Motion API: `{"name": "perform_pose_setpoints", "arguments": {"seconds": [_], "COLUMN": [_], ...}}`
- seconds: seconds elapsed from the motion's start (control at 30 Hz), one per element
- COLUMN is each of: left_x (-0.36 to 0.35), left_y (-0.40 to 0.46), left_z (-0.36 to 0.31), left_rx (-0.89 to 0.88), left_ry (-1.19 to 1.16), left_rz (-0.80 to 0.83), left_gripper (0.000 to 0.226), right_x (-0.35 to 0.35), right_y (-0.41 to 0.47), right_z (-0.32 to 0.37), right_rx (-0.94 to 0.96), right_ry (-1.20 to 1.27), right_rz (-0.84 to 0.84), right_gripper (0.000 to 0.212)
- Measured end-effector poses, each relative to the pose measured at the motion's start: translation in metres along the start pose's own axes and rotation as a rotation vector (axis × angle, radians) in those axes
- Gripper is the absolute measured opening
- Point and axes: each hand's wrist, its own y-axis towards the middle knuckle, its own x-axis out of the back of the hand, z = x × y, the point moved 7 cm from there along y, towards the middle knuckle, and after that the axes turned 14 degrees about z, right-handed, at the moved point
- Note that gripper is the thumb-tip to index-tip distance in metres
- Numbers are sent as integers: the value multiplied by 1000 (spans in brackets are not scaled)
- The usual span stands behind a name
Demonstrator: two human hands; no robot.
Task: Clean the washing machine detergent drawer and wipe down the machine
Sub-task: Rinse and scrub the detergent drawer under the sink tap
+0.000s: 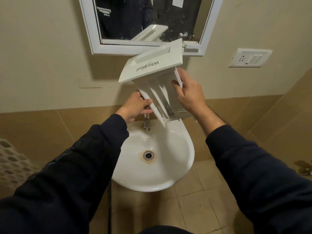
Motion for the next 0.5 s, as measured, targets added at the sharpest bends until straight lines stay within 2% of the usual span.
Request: {"name": "perform_pose_setpoints", "arguments": {"seconds": [0.2,0.5], "left_x": [-5,-10], "left_y": [-17,-38], "left_z": [-31,-73], "left_rx": [-132,-192], "left_ry": [-8,-14], "left_rz": [-108,-206], "left_gripper": [22,21], "right_x": [26,59], "right_y": [4,5], "right_z": [17,36], "right_rx": [91,157], "right_ry": [-45,-20], "right_rz": [-6,-58], "right_gripper": [42,41]}}
